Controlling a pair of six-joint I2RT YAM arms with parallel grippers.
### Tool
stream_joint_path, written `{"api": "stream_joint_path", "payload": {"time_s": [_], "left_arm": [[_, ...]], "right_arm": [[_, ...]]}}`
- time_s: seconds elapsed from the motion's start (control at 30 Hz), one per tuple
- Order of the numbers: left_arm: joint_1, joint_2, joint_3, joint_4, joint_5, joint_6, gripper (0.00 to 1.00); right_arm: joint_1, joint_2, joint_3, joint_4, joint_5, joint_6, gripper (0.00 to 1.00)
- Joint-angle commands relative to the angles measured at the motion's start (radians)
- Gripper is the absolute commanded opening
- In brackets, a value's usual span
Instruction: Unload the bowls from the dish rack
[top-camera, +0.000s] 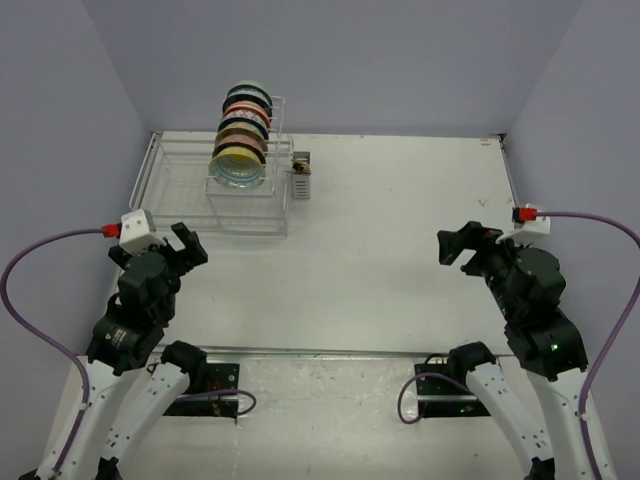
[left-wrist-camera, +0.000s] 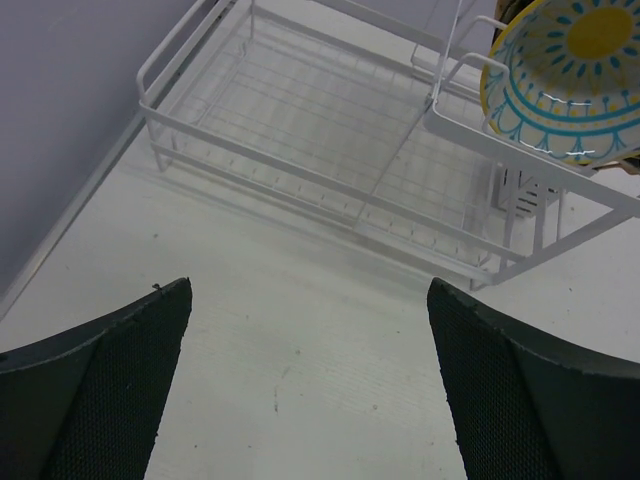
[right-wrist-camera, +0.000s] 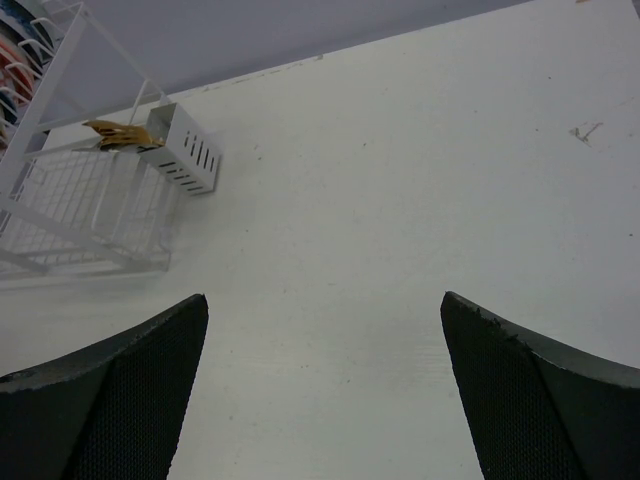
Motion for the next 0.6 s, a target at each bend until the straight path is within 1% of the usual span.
{"api": "stream_joint_path", "payload": {"time_s": [0.0, 0.03, 0.07, 0.17, 0.2, 0.27, 0.3, 0.33, 0.37, 0.4, 0.43, 0.47, 0.5, 0.57], "left_arm": [[0.008, 0.034, 0.067, -0.051, -0.068, -0.101, 1.0], [0.008, 0.037, 0.084, -0.073, -0.062, -0.165, 1.0], [0.008, 0.04, 0.12, -0.097, -0.049, -0.195, 1.0], [0.008, 0.027, 0.16, -0.073, 0.062, -0.303, 1.0], [0.008, 0.016, 0.16, -0.055, 0.142, -0.369, 1.0], [0.008, 0.017, 0.147, 0.02, 0.231, -0.434, 1.0], [0.008, 0.036, 0.142, 0.042, 0.304, -0.513, 1.0], [0.008, 0.048, 0.139, 0.073, 0.332, -0.555, 1.0], [0.008, 0.077, 0.128, 0.096, 0.393, -0.596, 1.0], [0.008, 0.089, 0.119, 0.117, 0.423, -0.638, 1.0], [0.008, 0.1, 0.108, 0.146, 0.45, -0.717, 1.0], [0.008, 0.111, 0.095, 0.216, 0.478, -0.753, 1.0], [0.008, 0.134, 0.084, 0.246, 0.503, -0.823, 1.0], [0.008, 0.162, 0.071, 0.312, 0.511, -0.883, 1.0]], "right_arm": [[0.002, -0.009, -0.002, 0.03, 0.032, 0.008, 0.99], [0.002, -0.009, -0.002, 0.03, 0.036, 0.013, 0.99], [0.002, -0.01, -0.002, 0.03, 0.045, 0.015, 0.99], [0.002, -0.015, -0.017, 0.042, 0.045, 0.039, 0.99], [0.002, -0.018, -0.026, 0.05, 0.038, 0.054, 0.99], [0.0, -0.022, -0.055, 0.085, 0.006, 0.064, 0.99], [0.002, -0.022, -0.061, 0.092, -0.026, 0.068, 0.99], [0.002, -0.019, -0.071, 0.103, -0.04, 0.089, 0.99], [0.002, -0.018, -0.071, 0.105, -0.054, 0.1, 0.99], [0.002, -0.015, -0.071, 0.103, -0.062, 0.108, 0.99], [0.002, -0.012, -0.069, 0.105, -0.088, 0.117, 0.99], [0.002, -0.012, -0.066, 0.108, -0.102, 0.122, 0.99], [0.002, -0.012, -0.066, 0.109, -0.114, 0.123, 0.99], [0.002, -0.021, -0.069, 0.119, -0.145, 0.134, 0.99]]}}
